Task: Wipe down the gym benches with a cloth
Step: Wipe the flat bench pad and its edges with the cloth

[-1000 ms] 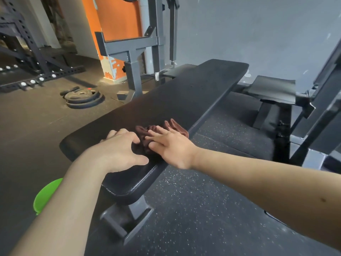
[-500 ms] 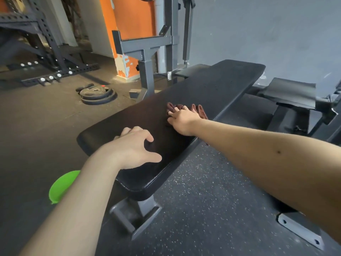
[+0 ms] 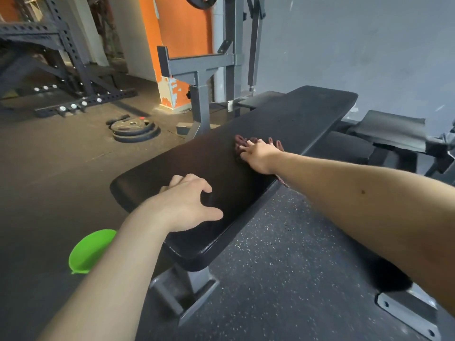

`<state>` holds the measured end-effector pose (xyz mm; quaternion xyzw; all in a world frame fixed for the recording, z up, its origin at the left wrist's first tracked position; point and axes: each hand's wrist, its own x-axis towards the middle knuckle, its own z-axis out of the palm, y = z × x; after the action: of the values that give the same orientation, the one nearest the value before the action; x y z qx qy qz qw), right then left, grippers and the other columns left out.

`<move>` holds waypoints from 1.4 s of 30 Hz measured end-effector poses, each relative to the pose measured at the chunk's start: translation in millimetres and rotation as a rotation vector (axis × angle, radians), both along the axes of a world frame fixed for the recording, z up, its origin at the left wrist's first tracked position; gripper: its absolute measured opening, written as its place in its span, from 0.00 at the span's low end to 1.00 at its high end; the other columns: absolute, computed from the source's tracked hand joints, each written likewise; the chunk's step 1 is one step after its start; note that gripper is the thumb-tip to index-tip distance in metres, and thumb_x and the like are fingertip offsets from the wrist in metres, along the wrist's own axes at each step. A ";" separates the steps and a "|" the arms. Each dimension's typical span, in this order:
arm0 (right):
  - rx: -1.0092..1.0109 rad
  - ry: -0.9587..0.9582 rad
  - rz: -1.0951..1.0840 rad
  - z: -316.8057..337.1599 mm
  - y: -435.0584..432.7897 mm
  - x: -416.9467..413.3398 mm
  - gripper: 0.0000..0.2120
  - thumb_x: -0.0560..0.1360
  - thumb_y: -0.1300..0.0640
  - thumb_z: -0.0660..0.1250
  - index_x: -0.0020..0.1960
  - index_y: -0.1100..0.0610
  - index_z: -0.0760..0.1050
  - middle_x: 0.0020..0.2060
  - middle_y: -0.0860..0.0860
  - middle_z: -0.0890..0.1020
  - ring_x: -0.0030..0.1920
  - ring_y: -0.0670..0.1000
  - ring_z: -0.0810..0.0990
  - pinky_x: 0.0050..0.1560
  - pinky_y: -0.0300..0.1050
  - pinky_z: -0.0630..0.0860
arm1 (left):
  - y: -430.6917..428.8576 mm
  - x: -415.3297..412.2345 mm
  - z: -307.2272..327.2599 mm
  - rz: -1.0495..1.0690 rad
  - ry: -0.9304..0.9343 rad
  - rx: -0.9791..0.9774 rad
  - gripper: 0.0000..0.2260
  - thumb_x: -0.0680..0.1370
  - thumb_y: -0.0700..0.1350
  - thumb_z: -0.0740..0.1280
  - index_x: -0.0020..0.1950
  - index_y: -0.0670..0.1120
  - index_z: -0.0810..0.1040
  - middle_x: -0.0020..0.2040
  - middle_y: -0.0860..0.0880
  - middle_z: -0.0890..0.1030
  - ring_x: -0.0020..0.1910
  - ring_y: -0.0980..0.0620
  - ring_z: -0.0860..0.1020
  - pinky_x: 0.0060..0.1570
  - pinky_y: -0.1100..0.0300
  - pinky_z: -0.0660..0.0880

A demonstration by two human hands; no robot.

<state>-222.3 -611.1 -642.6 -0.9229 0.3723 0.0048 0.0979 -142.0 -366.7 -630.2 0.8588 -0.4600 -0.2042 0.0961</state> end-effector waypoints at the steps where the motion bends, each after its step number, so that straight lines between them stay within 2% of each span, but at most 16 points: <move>1: 0.026 0.003 -0.068 -0.6 -1.4 5.4 0.28 0.82 0.36 0.47 0.81 0.36 0.51 0.82 0.46 0.52 0.82 0.59 0.45 0.77 0.62 0.39 | 1.9 -0.7 0.2 -0.001 0.002 -0.004 0.27 0.75 0.65 0.70 0.71 0.62 0.67 0.75 0.56 0.61 0.75 0.46 0.62 0.71 0.45 0.66; 3: 0.056 -0.002 -0.085 1.1 15.9 20.4 0.28 0.82 0.37 0.47 0.81 0.38 0.50 0.82 0.46 0.51 0.82 0.61 0.44 0.77 0.62 0.40 | 3.3 -0.4 0.2 -0.010 0.016 -0.014 0.27 0.75 0.66 0.69 0.71 0.62 0.67 0.75 0.57 0.61 0.75 0.47 0.60 0.71 0.45 0.64; 7: 0.002 -0.025 0.322 6.9 84.3 26.7 0.22 0.87 0.52 0.49 0.80 0.50 0.63 0.82 0.53 0.55 0.81 0.61 0.51 0.78 0.62 0.46 | 4.4 0.4 0.0 -0.015 0.020 -0.024 0.28 0.73 0.67 0.68 0.71 0.63 0.67 0.72 0.57 0.62 0.74 0.47 0.60 0.71 0.47 0.63; 10: 0.066 -0.043 0.465 1.4 92.1 18.7 0.22 0.87 0.52 0.48 0.79 0.47 0.63 0.82 0.51 0.56 0.81 0.61 0.46 0.79 0.62 0.39 | 3.6 -1.4 0.3 -0.033 -0.030 -0.011 0.28 0.75 0.67 0.66 0.72 0.61 0.66 0.72 0.56 0.62 0.75 0.48 0.59 0.73 0.45 0.63; 13: 0.165 -0.126 0.497 -2.1 73.2 11.0 0.22 0.87 0.49 0.50 0.79 0.47 0.63 0.81 0.48 0.56 0.82 0.57 0.42 0.79 0.54 0.34 | 6.5 -5.9 0.8 -0.018 -0.032 -0.013 0.28 0.77 0.66 0.65 0.74 0.62 0.64 0.74 0.58 0.61 0.76 0.50 0.57 0.74 0.46 0.62; 17: 0.076 -0.041 0.295 -5.5 20.1 12.0 0.23 0.86 0.46 0.49 0.81 0.44 0.60 0.82 0.48 0.53 0.82 0.61 0.43 0.79 0.59 0.37 | 10.1 -3.5 -3.7 -0.064 -0.052 -0.009 0.27 0.77 0.67 0.64 0.74 0.63 0.63 0.77 0.63 0.57 0.78 0.54 0.52 0.76 0.46 0.58; 19: 0.018 -0.014 0.161 -2.8 -6.4 13.7 0.24 0.86 0.45 0.49 0.82 0.41 0.54 0.82 0.49 0.52 0.81 0.63 0.46 0.79 0.63 0.39 | 7.1 -1.4 0.7 -0.061 -0.040 0.025 0.25 0.77 0.66 0.65 0.73 0.63 0.64 0.76 0.62 0.59 0.77 0.54 0.54 0.75 0.45 0.61; 22: -0.025 0.012 0.098 -1.3 -13.5 29.8 0.28 0.84 0.46 0.49 0.83 0.47 0.51 0.82 0.50 0.54 0.81 0.62 0.49 0.78 0.66 0.40 | -7.5 -2.1 14.4 -0.055 -0.064 0.096 0.21 0.79 0.62 0.65 0.70 0.59 0.68 0.72 0.58 0.64 0.74 0.53 0.60 0.71 0.44 0.67; 26: -0.093 0.063 0.462 -4.0 28.5 46.6 0.24 0.85 0.51 0.49 0.78 0.54 0.65 0.80 0.56 0.61 0.80 0.62 0.55 0.78 0.66 0.45 | -30.9 5.0 36.3 0.003 -0.152 0.172 0.15 0.82 0.59 0.63 0.61 0.52 0.78 0.60 0.54 0.77 0.61 0.50 0.77 0.64 0.46 0.74; 28: -0.095 0.052 0.623 -5.1 46.7 42.4 0.23 0.86 0.51 0.48 0.79 0.55 0.65 0.81 0.55 0.58 0.81 0.60 0.52 0.80 0.62 0.43 | -38.4 13.4 41.5 0.058 -0.204 0.186 0.17 0.80 0.59 0.65 0.57 0.47 0.81 0.54 0.50 0.82 0.54 0.48 0.81 0.60 0.47 0.77; 29: -0.068 0.029 0.648 -4.4 48.5 39.7 0.24 0.86 0.51 0.48 0.80 0.55 0.62 0.82 0.55 0.56 0.81 0.59 0.49 0.80 0.59 0.41 | -41.7 17.6 43.2 0.087 -0.251 0.219 0.19 0.80 0.60 0.65 0.60 0.48 0.80 0.58 0.49 0.81 0.56 0.48 0.80 0.61 0.48 0.76; 31: -0.027 -0.004 0.667 -6.1 43.5 36.8 0.25 0.86 0.49 0.47 0.82 0.53 0.56 0.83 0.53 0.51 0.82 0.57 0.44 0.79 0.57 0.36 | -49.4 26.7 41.6 0.148 -0.328 0.329 0.30 0.78 0.63 0.67 0.74 0.49 0.71 0.72 0.48 0.71 0.71 0.47 0.70 0.68 0.47 0.72; 34: 0.005 0.041 0.606 -9.6 33.5 45.0 0.28 0.84 0.40 0.46 0.83 0.43 0.48 0.83 0.51 0.42 0.80 0.62 0.34 0.77 0.65 0.32 | -67.9 40.2 39.6 0.220 -0.292 0.367 0.44 0.73 0.68 0.69 0.82 0.48 0.58 0.81 0.50 0.59 0.79 0.44 0.58 0.72 0.44 0.67; 37: -0.012 0.120 0.531 -13.5 36.0 62.2 0.30 0.83 0.34 0.44 0.82 0.39 0.41 0.81 0.51 0.34 0.77 0.67 0.29 0.73 0.73 0.31 | -82.2 49.7 40.2 0.245 -0.229 0.401 0.45 0.69 0.68 0.71 0.80 0.49 0.62 0.80 0.49 0.62 0.75 0.44 0.65 0.69 0.46 0.71; 39: -0.007 0.131 0.549 -10.2 22.6 76.4 0.29 0.84 0.38 0.46 0.82 0.40 0.41 0.81 0.51 0.35 0.78 0.67 0.30 0.73 0.72 0.31 | -90.0 52.0 40.8 0.292 -0.178 0.439 0.45 0.70 0.67 0.73 0.81 0.48 0.61 0.79 0.49 0.65 0.73 0.45 0.70 0.68 0.48 0.72; 42: -0.005 0.099 0.544 -3.3 -21.3 85.9 0.28 0.86 0.47 0.49 0.83 0.47 0.45 0.82 0.51 0.39 0.80 0.62 0.35 0.78 0.65 0.35 | -95.4 52.2 39.4 0.308 -0.168 0.448 0.45 0.73 0.64 0.73 0.83 0.50 0.57 0.82 0.50 0.60 0.76 0.44 0.67 0.71 0.45 0.70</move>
<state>-136.4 -632.4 -646.0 -0.9878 0.1153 0.0750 0.0725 -89.8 -462.1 -590.8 0.9322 -0.2741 -0.2120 -0.1044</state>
